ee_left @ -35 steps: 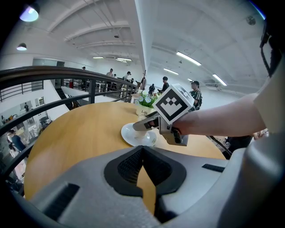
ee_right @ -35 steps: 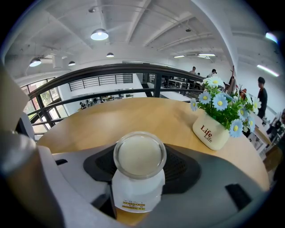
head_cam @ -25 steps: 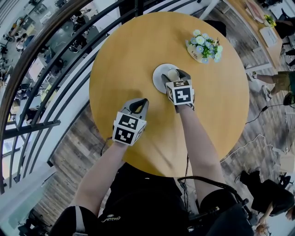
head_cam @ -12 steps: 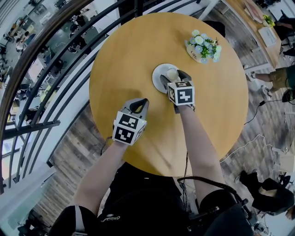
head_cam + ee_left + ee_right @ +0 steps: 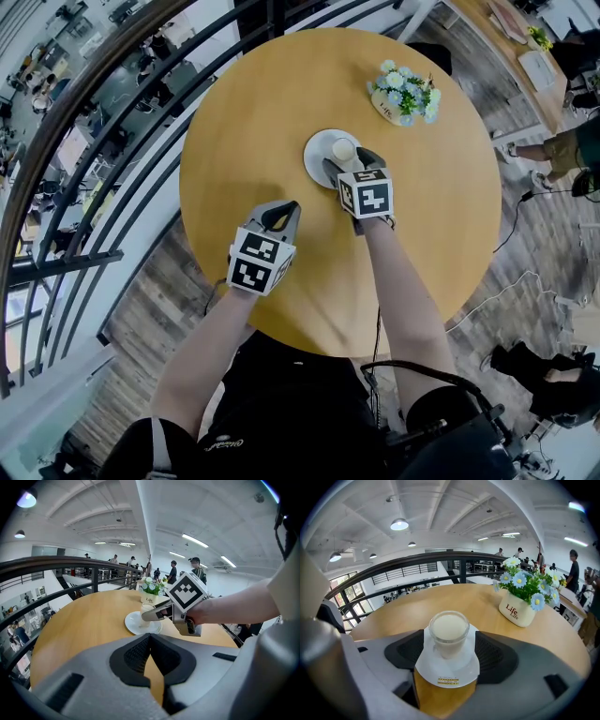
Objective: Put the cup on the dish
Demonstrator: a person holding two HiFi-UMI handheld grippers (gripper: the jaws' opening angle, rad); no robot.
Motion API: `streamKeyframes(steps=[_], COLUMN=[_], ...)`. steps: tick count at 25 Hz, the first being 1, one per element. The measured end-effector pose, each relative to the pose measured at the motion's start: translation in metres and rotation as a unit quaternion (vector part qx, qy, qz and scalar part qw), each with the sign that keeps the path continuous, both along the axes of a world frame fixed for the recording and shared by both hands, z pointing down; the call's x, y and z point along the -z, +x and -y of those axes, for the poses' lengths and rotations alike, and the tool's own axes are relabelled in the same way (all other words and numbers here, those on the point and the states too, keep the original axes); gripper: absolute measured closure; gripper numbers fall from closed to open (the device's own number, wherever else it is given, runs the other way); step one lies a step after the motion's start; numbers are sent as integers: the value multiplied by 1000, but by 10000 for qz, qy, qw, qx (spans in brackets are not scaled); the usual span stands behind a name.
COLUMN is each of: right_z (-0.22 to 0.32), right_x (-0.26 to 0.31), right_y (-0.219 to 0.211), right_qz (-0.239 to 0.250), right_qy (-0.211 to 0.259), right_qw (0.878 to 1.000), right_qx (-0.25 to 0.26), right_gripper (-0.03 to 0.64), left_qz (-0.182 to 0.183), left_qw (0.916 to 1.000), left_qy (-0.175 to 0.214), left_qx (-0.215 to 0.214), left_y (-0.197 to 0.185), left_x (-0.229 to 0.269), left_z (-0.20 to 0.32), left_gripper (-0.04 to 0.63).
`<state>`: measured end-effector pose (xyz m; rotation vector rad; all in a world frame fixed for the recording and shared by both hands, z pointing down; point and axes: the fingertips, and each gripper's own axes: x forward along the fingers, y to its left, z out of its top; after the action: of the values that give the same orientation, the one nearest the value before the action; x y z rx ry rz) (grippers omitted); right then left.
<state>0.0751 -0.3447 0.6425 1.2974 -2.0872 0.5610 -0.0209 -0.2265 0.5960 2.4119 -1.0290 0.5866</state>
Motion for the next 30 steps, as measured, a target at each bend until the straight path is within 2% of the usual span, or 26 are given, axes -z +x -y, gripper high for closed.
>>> streamKeyframes(steps=[13,19,25,30], right_z=[-47,-63,-83,-109], right_x=[12,32,66,105], right_y=[13,27,36,37], right_qz=[223,553,780,1003], right_qy=[68,107,423,759], right_qw=[9997,9984,9960,9921], right_qx=[47,-69,-62,33], right_gripper=[296,321,341,344], left_qz=[-50,-42,-87,-264], left_qw=[9999,9997,9990,9984], left_qy=[141,244,421,501], left_qx=[-48,-83,-148,-78], left_y=[18,31,45,52], left_x=[18,30,51,73], left_z=[-12,-17,-23,-27], left_gripper=[595,595,595,595])
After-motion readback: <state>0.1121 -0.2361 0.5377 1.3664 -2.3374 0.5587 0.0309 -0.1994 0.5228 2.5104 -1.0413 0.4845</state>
